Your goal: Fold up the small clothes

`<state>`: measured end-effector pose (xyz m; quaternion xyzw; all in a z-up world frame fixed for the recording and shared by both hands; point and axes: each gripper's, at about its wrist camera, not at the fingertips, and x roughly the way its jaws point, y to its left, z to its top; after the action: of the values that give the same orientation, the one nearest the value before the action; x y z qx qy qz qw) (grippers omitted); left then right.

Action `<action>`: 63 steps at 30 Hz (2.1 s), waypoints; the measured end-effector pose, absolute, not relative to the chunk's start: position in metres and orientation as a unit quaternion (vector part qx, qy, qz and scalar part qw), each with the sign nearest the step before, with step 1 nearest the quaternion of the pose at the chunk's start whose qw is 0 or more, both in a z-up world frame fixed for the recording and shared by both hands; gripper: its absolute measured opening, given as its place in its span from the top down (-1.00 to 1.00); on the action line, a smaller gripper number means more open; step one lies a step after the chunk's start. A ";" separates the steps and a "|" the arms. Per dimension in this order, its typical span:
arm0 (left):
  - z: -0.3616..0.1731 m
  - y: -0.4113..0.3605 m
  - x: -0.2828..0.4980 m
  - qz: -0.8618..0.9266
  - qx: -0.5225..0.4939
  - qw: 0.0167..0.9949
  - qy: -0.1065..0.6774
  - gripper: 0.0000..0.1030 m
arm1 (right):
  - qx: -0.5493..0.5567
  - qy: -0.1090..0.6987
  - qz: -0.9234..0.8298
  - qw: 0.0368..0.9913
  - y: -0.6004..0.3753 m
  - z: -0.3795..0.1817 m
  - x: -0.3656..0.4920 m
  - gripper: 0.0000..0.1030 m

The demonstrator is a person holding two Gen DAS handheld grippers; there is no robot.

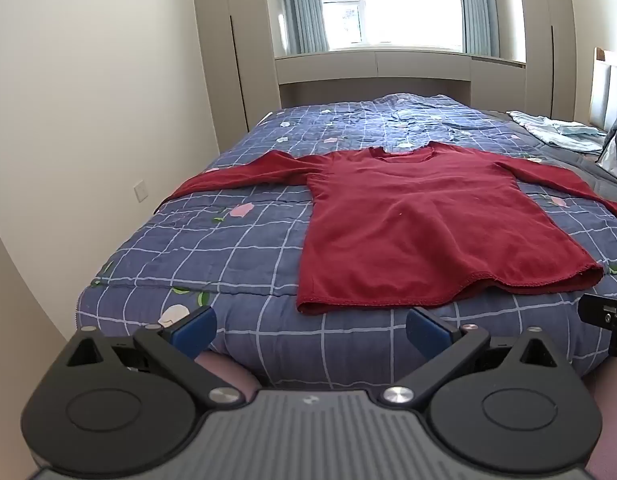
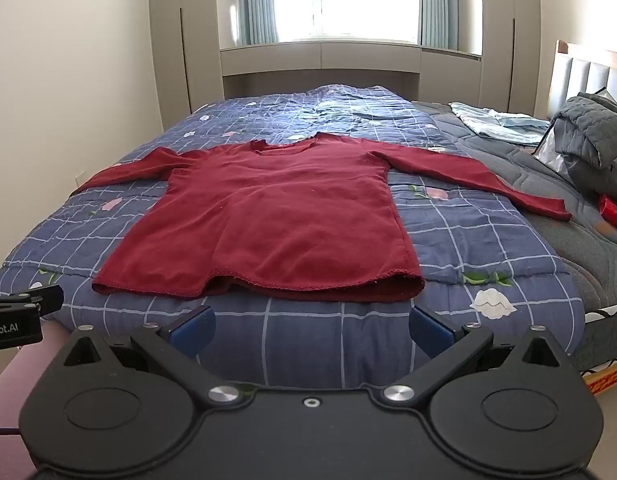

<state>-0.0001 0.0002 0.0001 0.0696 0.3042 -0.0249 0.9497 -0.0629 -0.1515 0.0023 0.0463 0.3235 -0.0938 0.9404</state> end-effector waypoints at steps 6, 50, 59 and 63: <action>0.000 0.000 0.000 -0.025 0.071 0.949 0.305 -0.99 | 0.046 0.324 -0.094 0.940 -0.151 0.002 -0.063 -0.99; -0.002 0.004 0.000 -0.025 0.070 0.949 0.307 -0.99 | 0.045 0.326 -0.095 0.939 -0.152 0.000 -0.062 -0.99; -0.002 0.005 0.000 -0.026 0.069 0.949 0.307 -0.99 | 0.045 0.326 -0.095 0.939 -0.151 0.000 -0.062 -0.99; -0.002 0.004 0.000 -0.026 0.069 0.949 0.307 -0.99 | 0.045 0.326 -0.095 0.939 -0.152 0.000 -0.062 -0.99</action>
<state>0.0002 0.0045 -0.0017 0.0690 0.3069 -0.0257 0.9489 -0.0620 -0.1519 0.0000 0.0451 0.3264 -0.0951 0.9393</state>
